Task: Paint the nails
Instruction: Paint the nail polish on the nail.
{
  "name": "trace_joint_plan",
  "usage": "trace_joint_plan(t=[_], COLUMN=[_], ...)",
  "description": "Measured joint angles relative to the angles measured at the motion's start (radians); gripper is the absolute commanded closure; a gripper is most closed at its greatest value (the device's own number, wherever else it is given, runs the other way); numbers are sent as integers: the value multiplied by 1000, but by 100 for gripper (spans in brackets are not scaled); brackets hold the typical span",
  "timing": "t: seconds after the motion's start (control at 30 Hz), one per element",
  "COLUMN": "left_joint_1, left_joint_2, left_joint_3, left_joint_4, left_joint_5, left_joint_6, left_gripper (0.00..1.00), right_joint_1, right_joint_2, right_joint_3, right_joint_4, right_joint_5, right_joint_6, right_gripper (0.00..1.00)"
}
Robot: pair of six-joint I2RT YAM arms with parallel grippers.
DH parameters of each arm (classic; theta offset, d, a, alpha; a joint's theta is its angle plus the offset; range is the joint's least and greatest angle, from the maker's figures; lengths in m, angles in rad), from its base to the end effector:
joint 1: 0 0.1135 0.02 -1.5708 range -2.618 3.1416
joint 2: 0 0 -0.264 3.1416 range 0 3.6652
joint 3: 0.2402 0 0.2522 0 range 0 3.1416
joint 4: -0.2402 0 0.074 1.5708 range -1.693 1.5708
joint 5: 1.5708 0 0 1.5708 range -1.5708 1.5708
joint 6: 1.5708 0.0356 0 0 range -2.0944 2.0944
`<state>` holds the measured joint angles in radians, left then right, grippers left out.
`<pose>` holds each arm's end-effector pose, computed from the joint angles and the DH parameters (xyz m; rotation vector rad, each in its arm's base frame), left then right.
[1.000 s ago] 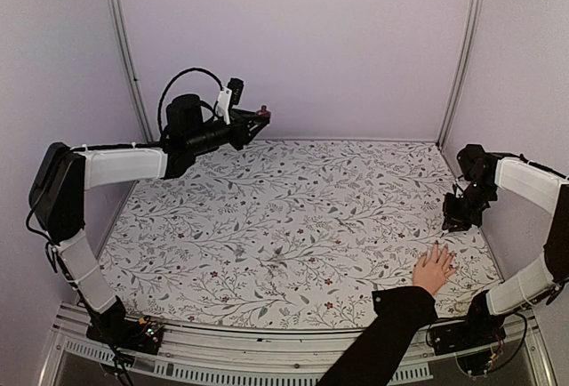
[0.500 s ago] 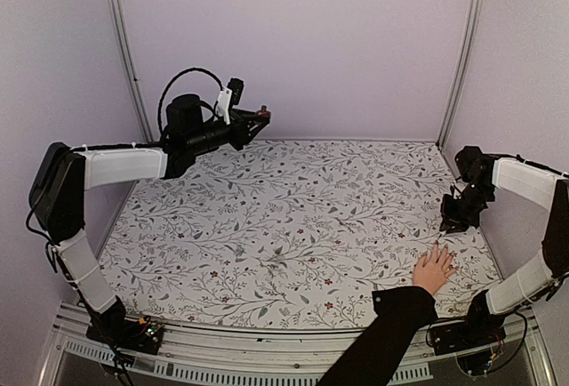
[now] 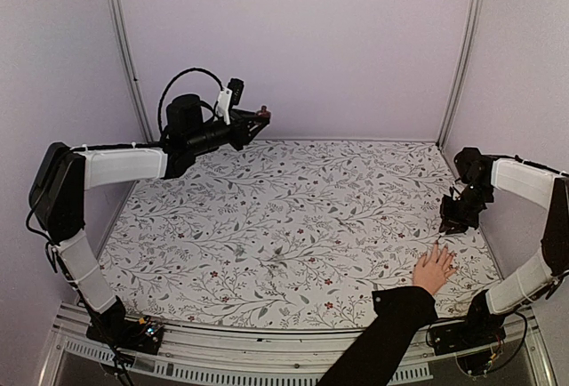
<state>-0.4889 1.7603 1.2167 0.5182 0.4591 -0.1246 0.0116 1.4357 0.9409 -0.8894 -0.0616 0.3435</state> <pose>0.3601 -0.2094 0.2947 0.6553 1.5237 -0.8363 0.2488 0.0051 0.2039 0.4815 2.9263 0.1389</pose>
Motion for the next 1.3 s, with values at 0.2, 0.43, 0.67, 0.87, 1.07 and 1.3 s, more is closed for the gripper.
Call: trace_joint_plan(t=[0.2, 0.43, 0.67, 0.87, 1.07, 1.3], left_joint_1=[0, 0, 0, 0, 0, 0], left_joint_2=[0, 0, 0, 0, 0, 0], left_joint_3=[0, 0, 0, 0, 0, 0], left_joint_4=[0, 0, 0, 0, 0, 0], left_joint_5=[0, -1, -3, -3, -3, -3], left_joint_6=[0, 0, 0, 0, 0, 0], left_gripper=[100, 100, 100, 100, 100, 100], right_joint_1=[0, 0, 0, 0, 0, 0], right_joint_2=[2, 2, 6, 10, 13, 13], right_joint_3=[-6, -12, -13, -13, -13, -13], right_joint_4=[0, 0, 1, 1, 2, 6], right_joint_5=[0, 1, 1, 1, 1, 0], right_joint_6=[0, 0, 0, -1, -4, -5], right_gripper=[100, 100, 100, 100, 100, 100])
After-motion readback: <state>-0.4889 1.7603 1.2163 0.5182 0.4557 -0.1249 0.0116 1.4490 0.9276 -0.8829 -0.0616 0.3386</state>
